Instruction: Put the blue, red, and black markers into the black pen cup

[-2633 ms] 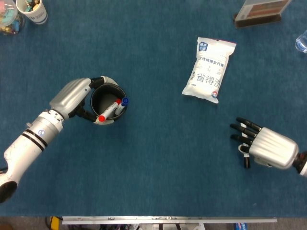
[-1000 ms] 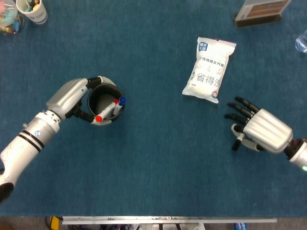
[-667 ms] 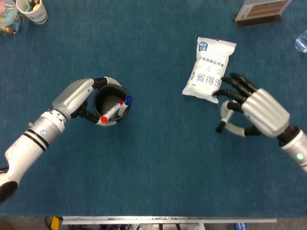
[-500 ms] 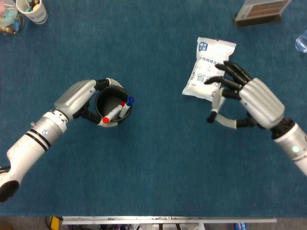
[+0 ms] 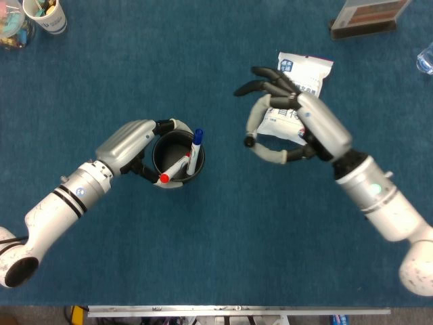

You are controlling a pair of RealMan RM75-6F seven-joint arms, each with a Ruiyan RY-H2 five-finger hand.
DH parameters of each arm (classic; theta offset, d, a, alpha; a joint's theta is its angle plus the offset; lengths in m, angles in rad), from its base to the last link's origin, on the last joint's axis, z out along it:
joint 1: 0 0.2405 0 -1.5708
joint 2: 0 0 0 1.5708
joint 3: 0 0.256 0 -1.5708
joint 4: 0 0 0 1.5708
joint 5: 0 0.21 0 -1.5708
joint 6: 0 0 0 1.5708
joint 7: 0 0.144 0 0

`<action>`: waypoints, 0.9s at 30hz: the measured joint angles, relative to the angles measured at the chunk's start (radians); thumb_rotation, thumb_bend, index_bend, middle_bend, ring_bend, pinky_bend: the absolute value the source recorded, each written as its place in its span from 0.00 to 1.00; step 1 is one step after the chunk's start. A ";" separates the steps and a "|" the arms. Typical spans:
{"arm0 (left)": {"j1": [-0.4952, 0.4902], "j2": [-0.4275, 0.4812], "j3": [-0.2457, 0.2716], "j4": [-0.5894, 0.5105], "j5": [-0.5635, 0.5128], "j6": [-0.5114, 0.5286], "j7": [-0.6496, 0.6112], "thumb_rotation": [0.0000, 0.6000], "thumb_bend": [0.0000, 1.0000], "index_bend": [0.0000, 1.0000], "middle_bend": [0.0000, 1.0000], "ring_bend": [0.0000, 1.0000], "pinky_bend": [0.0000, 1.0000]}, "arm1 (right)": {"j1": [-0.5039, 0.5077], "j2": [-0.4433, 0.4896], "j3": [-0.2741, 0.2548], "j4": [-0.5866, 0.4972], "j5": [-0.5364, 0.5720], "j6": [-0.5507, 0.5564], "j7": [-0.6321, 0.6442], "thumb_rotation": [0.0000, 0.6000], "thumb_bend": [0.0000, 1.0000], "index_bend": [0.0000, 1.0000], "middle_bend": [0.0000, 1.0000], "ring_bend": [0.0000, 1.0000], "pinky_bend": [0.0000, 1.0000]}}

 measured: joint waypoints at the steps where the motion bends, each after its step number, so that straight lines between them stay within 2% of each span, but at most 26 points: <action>1: -0.002 -0.003 -0.001 -0.001 -0.001 -0.001 0.002 1.00 0.06 0.32 0.30 0.34 0.31 | 0.006 -0.012 0.008 -0.002 0.012 -0.008 0.004 1.00 0.31 0.67 0.29 0.08 0.04; 8: -0.016 -0.022 -0.005 -0.004 -0.008 -0.013 0.016 1.00 0.06 0.32 0.30 0.34 0.31 | 0.048 -0.083 0.072 -0.034 0.071 -0.044 0.027 1.00 0.31 0.67 0.29 0.08 0.04; 14: -0.025 -0.026 -0.011 -0.016 -0.021 -0.021 0.036 1.00 0.06 0.32 0.30 0.34 0.31 | 0.075 -0.129 0.104 -0.046 0.118 -0.065 0.012 1.00 0.31 0.67 0.29 0.08 0.04; 27: -0.034 -0.028 -0.023 -0.023 -0.053 -0.030 0.058 1.00 0.06 0.32 0.30 0.34 0.29 | 0.102 -0.205 0.101 -0.028 0.145 -0.097 -0.035 1.00 0.31 0.67 0.29 0.08 0.04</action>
